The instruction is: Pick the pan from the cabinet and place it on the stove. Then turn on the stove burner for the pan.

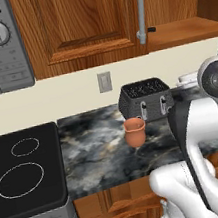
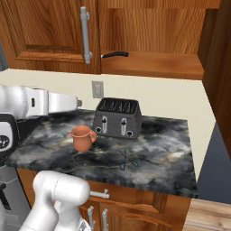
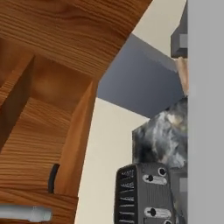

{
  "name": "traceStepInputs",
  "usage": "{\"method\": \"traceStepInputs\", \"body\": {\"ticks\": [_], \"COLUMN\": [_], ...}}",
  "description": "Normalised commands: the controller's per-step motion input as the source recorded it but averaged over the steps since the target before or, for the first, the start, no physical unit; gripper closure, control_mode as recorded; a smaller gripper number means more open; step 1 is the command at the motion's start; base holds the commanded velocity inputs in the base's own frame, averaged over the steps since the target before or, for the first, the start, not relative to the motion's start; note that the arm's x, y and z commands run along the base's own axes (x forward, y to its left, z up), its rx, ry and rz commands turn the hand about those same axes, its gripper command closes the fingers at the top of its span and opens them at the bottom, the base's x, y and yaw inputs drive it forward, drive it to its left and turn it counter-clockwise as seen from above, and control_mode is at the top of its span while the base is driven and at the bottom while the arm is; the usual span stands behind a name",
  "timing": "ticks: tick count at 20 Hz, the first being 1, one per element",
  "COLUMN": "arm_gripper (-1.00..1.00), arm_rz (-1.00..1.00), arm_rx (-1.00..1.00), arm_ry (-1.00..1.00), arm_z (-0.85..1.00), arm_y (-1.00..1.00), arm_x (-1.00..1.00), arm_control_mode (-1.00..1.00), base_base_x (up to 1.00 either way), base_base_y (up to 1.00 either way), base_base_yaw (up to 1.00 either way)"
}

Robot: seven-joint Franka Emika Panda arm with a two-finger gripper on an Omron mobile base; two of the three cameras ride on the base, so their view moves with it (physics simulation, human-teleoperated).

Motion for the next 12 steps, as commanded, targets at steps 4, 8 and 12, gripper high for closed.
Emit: {"method": "traceStepInputs", "body": {"ticks": [4, 8, 12], "arm_gripper": [-1.0, -1.0, -1.0], "arm_rz": [0.22, 0.18, 0.14], "arm_rx": [0.14, 0.11, 0.09], "arm_ry": [-0.32, -0.26, -0.19], "arm_z": [0.14, 0.28, 0.32], "arm_y": [0.23, 0.25, 0.25], "arm_x": [0.51, 0.46, 0.44], "arm_control_mode": [-1.0, -1.0, -1.0], "base_base_x": [0.0, 0.0, 0.0], "base_base_y": [0.0, 0.0, 0.0], "base_base_yaw": [0.0, 0.0, 0.0]}}
